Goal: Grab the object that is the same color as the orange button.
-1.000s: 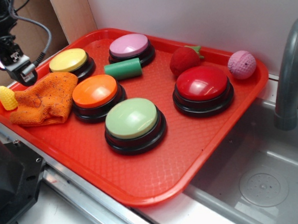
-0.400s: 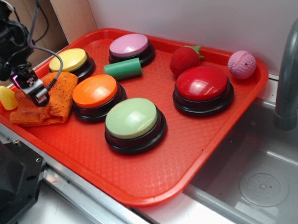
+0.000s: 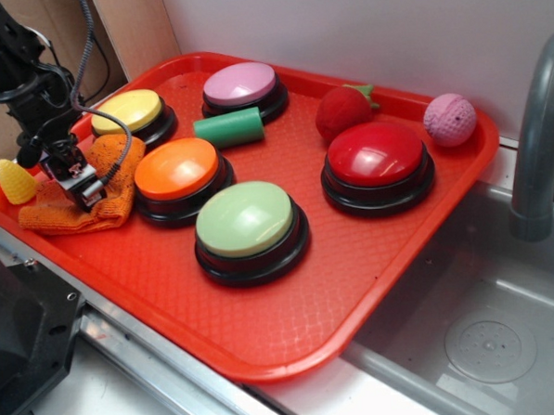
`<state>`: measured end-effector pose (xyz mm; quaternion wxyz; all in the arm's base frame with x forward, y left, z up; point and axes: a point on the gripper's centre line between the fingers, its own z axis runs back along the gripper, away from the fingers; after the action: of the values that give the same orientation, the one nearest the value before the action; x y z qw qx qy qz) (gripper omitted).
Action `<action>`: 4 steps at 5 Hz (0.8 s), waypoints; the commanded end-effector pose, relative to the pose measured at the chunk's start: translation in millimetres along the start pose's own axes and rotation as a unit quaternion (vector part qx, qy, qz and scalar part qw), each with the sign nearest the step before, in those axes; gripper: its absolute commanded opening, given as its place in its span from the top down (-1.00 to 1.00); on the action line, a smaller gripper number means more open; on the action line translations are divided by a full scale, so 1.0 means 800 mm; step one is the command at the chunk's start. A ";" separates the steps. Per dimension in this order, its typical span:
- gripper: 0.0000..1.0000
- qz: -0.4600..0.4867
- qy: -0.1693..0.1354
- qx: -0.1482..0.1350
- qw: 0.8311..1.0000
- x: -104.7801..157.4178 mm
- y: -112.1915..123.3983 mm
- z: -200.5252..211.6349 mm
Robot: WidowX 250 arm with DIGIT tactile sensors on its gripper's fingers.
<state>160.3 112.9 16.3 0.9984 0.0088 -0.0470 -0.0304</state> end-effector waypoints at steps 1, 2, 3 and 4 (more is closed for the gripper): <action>1.00 0.001 -0.011 0.003 1.000 0.006 0.001 0.004; 1.00 0.008 -0.001 0.010 1.000 0.004 0.000 0.010; 1.00 0.015 0.015 0.017 1.000 0.005 -0.003 0.016; 1.00 0.036 0.045 0.034 0.998 0.011 -0.013 0.043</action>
<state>155.2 98.7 39.1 0.9995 0.0262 0.0135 0.0138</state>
